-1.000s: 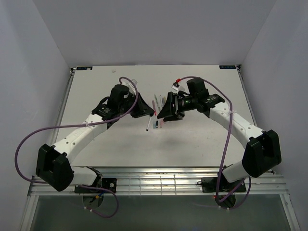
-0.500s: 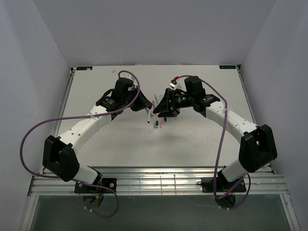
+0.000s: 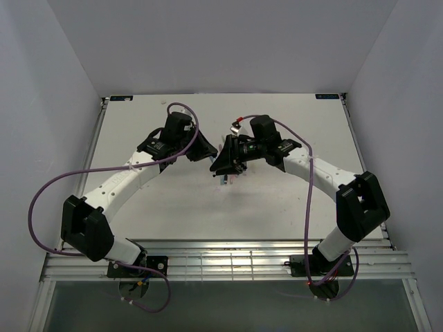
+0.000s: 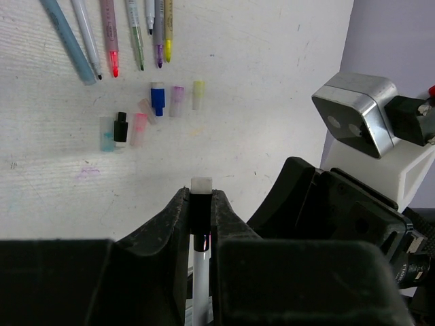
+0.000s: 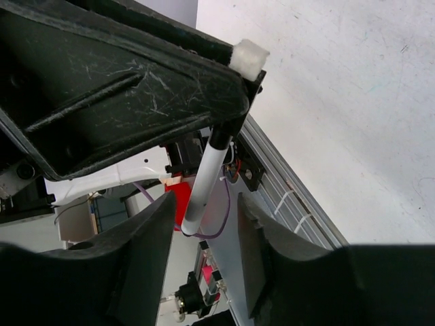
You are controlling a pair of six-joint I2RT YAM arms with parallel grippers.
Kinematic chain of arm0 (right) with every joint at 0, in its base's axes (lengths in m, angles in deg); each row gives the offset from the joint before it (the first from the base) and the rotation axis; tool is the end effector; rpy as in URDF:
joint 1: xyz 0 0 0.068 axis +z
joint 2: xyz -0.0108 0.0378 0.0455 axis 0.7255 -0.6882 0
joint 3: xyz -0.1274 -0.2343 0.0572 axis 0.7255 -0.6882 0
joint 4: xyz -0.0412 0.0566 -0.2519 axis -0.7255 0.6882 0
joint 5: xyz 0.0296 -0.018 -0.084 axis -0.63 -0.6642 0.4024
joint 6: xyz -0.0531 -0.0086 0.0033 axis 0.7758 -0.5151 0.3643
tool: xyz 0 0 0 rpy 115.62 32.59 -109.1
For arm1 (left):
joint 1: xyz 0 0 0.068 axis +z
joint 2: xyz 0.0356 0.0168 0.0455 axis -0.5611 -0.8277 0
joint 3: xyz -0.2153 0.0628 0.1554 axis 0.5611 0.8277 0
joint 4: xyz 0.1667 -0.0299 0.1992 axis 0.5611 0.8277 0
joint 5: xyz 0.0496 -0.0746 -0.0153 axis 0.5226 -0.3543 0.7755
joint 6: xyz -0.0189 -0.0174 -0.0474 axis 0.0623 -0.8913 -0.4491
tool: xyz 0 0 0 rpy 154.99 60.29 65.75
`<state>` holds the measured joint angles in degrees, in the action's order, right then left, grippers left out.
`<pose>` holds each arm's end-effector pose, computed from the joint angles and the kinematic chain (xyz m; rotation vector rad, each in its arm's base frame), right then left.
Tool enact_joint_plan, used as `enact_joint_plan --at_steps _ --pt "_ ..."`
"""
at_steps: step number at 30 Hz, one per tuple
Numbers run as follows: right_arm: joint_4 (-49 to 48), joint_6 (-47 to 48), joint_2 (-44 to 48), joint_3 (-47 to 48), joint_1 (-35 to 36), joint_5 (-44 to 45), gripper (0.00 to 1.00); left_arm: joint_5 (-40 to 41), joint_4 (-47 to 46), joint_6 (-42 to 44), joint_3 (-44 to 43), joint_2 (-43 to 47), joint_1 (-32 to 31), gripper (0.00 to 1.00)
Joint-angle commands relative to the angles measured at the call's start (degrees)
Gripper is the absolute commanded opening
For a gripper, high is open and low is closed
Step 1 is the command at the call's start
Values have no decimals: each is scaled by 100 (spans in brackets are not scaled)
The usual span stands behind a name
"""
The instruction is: Open the pen caps
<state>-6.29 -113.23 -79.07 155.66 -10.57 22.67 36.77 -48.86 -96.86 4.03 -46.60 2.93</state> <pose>0.2777 0.2317 0.2802 -0.2002 2.4345 1.6293 0.2720 -0.1705 0.3105 -0.3989 2.4216 -0.8797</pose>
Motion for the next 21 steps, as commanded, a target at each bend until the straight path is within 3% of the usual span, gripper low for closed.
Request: enact_joint_plan --at_steps 1,5,9,13,18,21 --pt "-306 -158 -69 247 88 2 45 111 76 -203 56 355 0 0" --pt "-130 -123 -105 265 193 -7 31 225 154 -326 39 355 0 0" --pt "98 -18 -69 195 282 11 8 225 409 -300 -119 268 0 0" --pt "652 202 1 239 282 142 8 471 664 -107 -409 197 0 0" --pt "1082 333 10 213 290 99 8 1436 429 174 -568 302 35 0" --pt "1136 351 62 142 290 81 8 1492 436 438 -875 40 253 0"
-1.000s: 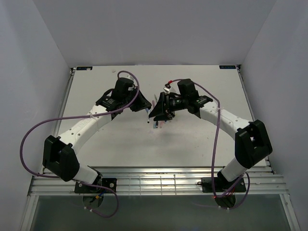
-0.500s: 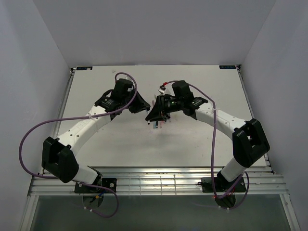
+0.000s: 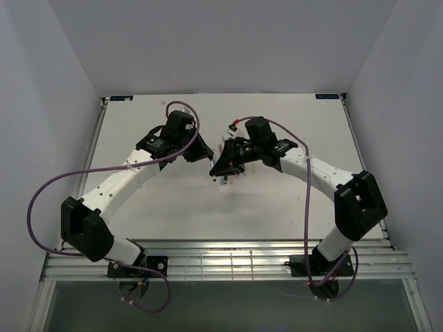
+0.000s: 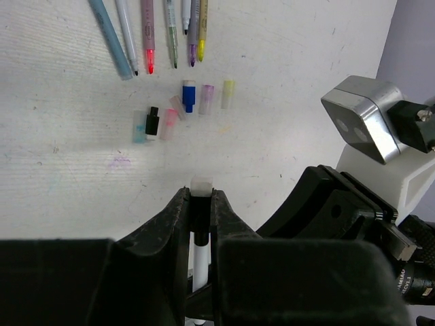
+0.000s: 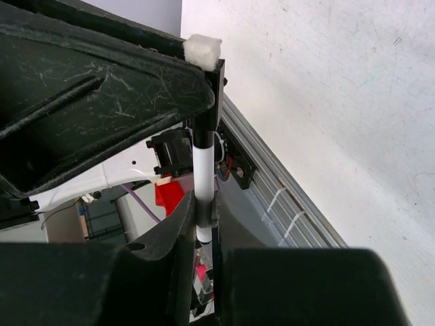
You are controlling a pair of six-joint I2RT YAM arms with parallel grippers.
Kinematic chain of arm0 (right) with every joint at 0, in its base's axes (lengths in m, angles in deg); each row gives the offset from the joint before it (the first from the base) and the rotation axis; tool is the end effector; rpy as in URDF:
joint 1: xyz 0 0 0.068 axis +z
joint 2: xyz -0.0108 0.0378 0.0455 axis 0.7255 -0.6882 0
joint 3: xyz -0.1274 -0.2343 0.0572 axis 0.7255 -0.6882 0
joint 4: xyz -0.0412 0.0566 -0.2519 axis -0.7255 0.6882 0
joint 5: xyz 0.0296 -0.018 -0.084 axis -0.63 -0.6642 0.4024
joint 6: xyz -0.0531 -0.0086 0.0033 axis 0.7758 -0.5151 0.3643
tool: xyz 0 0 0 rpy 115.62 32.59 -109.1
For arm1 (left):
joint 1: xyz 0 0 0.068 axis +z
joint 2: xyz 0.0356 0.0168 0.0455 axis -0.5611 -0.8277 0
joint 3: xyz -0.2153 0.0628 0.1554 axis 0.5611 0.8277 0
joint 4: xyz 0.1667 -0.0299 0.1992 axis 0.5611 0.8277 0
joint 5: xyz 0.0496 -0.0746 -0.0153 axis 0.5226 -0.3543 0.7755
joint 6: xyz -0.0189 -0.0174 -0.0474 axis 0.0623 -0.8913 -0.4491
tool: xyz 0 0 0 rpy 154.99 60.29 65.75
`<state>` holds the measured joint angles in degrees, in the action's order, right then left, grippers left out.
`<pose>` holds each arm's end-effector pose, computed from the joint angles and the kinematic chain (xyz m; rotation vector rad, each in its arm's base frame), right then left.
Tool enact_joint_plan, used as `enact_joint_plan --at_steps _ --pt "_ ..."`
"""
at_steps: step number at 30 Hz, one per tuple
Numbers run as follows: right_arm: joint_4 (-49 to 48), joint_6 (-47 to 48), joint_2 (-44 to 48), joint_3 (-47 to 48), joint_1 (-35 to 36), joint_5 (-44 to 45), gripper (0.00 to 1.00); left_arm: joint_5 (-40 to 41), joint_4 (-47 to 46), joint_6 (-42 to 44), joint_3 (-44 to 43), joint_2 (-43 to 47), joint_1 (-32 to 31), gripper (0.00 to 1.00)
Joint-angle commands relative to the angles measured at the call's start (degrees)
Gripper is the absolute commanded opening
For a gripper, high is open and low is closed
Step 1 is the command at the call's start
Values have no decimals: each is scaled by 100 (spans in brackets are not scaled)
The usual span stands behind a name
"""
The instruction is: Open the pen caps
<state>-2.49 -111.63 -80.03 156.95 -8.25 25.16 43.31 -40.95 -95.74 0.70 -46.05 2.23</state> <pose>0.2706 0.2433 0.2758 -0.2212 2.4942 1.5704 0.2648 -0.1659 0.3214 -0.4293 2.4431 -0.7121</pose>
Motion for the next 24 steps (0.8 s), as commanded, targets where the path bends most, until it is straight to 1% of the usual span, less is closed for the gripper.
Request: enact_joint_plan --at_steps 1,2,3,4,5,6,7,8,9,10,11,13,15,16,17,21,23,24 --pt "947 296 159 22 59 -142 8 742 -286 292 -639 -112 429 0" --pt "1167 436 141 92 67 -81 8 628 -189 275 -710 -295 561 0" --pt "1482 647 28 371 76 146 8 496 -162 266 -815 -376 823 0" --pt "2338 1267 -60 591 102 322 8 216 -110 266 -885 -455 956 0" --pt "2851 1595 -235 1089 198 942 8 127 -40 300 -1008 -612 1219 0" --pt "3309 1885 -289 1294 295 1409 8 -118 22 344 -1096 -692 1326 0" --pt "3923 2384 -316 1444 409 1849 8 -242 118 423 -1201 -780 1396 0" --pt "4172 2537 -351 1550 654 2758 8 -252 346 563 -1316 -946 1441 0" --pt "4331 2625 -342 1551 778 3142 8 -287 461 643 -1534 -1026 1476 0" --pt "4403 2670 -290 1430 832 3346 8 -218 627 678 -1650 -1105 1476 0" --pt "4229 2688 -194 1254 867 3469 8 -243 1038 574 -1738 -1210 1485 0" --pt "4087 2670 26 938 911 3733 8 -462 1042 556 -1485 -1229 1476 0" --pt "4174 2758 18 936 920 4085 8 -673 780 503 -916 -950 1476 0" --pt "4227 2819 1 1014 911 4121 8 -770 700 590 -825 -904 1476 0" --pt "4149 3002 0 1050 903 4078 8 -832 760 678 -764 -886 1476 0" --pt "3562 3171 -8 1103 797 3586 8 -894 893 1073 -325 -650 1467 0" --pt "3516 3320 -236 1478 727 3393 8 -955 823 1057 88 -457 1467 0" --pt "3533 3495 -567 1664 718 3313 8 -1121 770 1048 246 -351 1476 0"
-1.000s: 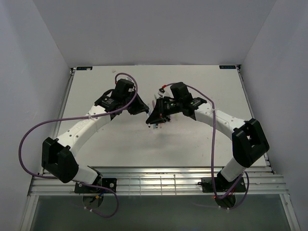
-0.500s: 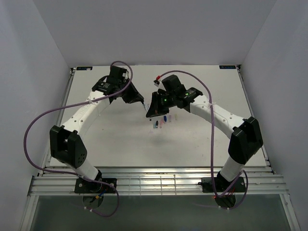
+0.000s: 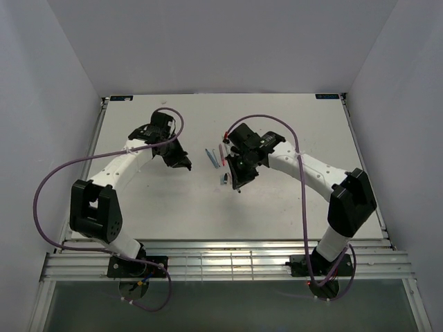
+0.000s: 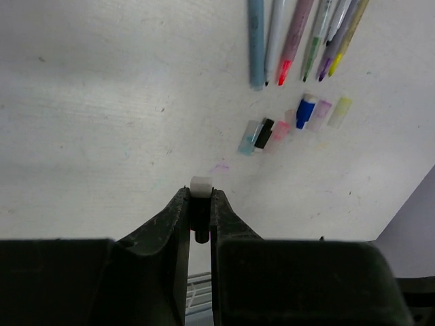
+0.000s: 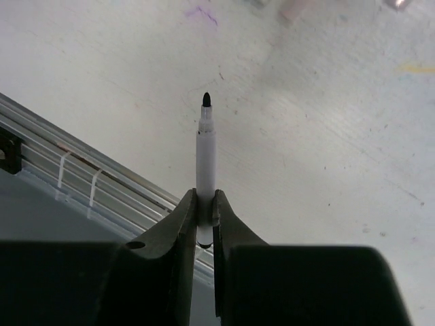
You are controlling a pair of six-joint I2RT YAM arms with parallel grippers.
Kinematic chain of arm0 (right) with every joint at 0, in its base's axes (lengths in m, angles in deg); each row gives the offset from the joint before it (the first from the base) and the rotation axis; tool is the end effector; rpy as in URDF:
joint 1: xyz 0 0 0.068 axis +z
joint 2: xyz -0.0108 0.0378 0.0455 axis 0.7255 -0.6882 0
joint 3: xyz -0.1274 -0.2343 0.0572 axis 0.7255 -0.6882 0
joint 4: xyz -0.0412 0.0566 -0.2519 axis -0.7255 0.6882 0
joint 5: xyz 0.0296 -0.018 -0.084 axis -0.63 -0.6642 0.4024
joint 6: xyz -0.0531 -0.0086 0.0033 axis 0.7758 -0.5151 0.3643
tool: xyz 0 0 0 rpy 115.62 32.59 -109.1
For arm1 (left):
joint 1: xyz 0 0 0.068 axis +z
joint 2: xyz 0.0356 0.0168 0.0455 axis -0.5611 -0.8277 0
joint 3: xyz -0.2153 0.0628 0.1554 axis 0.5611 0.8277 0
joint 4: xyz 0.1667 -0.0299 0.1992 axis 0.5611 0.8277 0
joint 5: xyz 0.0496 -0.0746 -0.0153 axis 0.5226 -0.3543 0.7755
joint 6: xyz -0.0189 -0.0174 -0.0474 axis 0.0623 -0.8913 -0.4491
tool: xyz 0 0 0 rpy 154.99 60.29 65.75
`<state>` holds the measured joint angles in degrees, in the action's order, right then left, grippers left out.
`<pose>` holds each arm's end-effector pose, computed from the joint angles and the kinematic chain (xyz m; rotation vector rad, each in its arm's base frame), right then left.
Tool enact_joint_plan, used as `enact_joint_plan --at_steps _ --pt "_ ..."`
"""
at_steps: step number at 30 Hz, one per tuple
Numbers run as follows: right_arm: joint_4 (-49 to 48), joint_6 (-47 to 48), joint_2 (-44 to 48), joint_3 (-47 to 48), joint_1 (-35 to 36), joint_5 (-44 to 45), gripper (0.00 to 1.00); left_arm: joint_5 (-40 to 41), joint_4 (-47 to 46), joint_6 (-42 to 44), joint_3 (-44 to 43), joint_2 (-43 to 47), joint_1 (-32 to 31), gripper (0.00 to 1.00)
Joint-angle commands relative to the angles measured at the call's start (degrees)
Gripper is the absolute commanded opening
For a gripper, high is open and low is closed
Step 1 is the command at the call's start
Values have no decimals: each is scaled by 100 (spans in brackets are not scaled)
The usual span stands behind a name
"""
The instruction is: Open the pen caps
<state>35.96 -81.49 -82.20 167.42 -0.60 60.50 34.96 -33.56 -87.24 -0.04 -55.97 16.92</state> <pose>0.2345 0.2474 0.2696 -0.6446 2.7128 0.4693 0.3164 -0.1043 0.2649 -0.5759 2.6845 -0.5547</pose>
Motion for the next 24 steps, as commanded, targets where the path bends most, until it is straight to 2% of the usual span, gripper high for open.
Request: enact_joint_plan --at_steps 1,5,9,16,24 --pt "-311 543 -528 810 -65 -300 8 -392 -108 137 461 886 -1 0" --pt "-373 790 -1520 1960 -65 -704 8 -911 -382 22 1164 1502 7 0" --pt "-680 869 -2138 2524 -65 -740 8 -1157 -312 136 1332 1977 7 0" --pt "-1163 869 -2920 2895 -56 -433 8 -1736 -48 233 1368 2338 -1 0" --pt "-1383 966 -3606 3211 -65 -20 13 -1852 163 101 1640 2910 -10 0"
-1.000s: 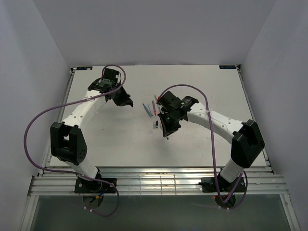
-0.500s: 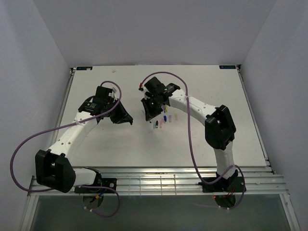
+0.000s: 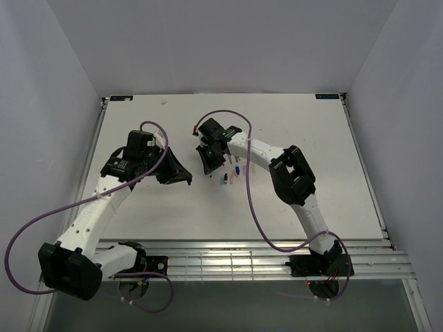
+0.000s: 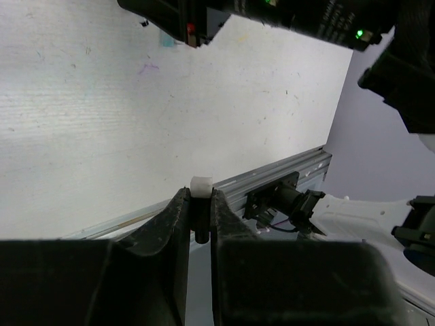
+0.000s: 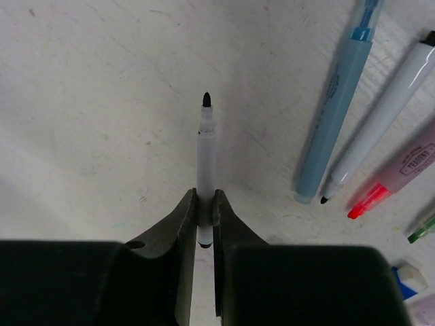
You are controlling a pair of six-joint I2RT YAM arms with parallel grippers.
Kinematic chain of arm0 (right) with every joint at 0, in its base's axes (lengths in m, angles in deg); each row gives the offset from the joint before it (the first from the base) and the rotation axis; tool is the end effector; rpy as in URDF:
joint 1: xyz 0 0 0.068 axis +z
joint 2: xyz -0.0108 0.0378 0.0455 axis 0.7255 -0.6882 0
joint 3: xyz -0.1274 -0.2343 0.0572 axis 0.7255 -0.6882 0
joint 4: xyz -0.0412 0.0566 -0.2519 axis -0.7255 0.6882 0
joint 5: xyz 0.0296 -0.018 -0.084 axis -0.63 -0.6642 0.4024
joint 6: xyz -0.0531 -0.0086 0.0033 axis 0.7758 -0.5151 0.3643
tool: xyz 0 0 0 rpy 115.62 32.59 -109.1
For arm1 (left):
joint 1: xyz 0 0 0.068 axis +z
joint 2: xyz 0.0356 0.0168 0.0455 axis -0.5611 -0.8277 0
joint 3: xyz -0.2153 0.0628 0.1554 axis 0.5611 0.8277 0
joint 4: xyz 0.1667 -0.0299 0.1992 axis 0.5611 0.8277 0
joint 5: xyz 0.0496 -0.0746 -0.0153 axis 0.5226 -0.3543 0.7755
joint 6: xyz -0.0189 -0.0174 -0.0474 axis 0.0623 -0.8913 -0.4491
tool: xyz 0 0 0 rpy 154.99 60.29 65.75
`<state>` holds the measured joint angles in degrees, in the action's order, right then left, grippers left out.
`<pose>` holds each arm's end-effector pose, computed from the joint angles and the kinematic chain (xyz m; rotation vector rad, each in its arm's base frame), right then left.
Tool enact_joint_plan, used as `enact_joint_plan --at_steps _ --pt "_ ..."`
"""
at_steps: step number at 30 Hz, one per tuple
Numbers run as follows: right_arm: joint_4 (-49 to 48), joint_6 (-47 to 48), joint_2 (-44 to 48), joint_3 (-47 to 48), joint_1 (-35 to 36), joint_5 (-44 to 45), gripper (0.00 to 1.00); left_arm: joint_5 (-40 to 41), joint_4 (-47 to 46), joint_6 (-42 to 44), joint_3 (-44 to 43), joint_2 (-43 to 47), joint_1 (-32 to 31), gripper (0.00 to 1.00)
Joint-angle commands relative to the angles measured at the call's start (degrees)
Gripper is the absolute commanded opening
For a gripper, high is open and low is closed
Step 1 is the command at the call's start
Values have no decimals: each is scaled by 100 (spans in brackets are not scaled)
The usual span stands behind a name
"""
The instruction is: Open the pen caps
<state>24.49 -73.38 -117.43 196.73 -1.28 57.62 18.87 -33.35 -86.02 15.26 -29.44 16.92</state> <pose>0.3452 0.3558 0.1881 -0.8148 2.5624 0.5443 0.2133 -0.0823 0.3047 -0.3634 2.5748 -0.9786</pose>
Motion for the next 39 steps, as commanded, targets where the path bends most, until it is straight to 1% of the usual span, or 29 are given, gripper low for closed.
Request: enact_joint_plan --at_steps 1,4,9,14,15,19,23,26,28,31,35,38,39 --pt "-245 164 -100 298 12 408 14 -295 132 -56 171 343 -19 0" --pt "-228 199 -215 368 -23 585 16 -471 132 -57 216 432 -10 0" --pt "-210 216 -443 465 -85 586 20 -691 150 -215 382 511 -10 0" --pt "-210 278 -662 614 -102 559 26 -718 132 -329 541 582 -71 0" --pt "-210 269 -689 640 -111 559 27 -700 141 -329 550 556 -80 0" --pt "-184 199 -786 886 -199 620 37 -507 229 -391 576 328 -186 0" --pt "-148 216 -804 1027 -278 629 37 -253 264 -373 462 -15 -361 0" --pt "-148 252 -725 1045 -340 594 37 -191 264 -364 366 -270 -379 0" --pt "-166 313 -585 1019 -366 498 38 -120 264 -338 321 -411 -406 0" --pt "-315 366 -85 914 -357 252 40 29 186 -303 234 -753 -449 0" --pt "-377 340 1031 633 -366 102 45 117 -157 -320 102 -1272 -546 0" --pt "-333 217 1901 255 -392 75 48 196 -368 -303 -179 -1834 -722 0" --pt "-298 164 2147 106 -419 110 49 222 -395 -303 -380 -2166 -783 0"
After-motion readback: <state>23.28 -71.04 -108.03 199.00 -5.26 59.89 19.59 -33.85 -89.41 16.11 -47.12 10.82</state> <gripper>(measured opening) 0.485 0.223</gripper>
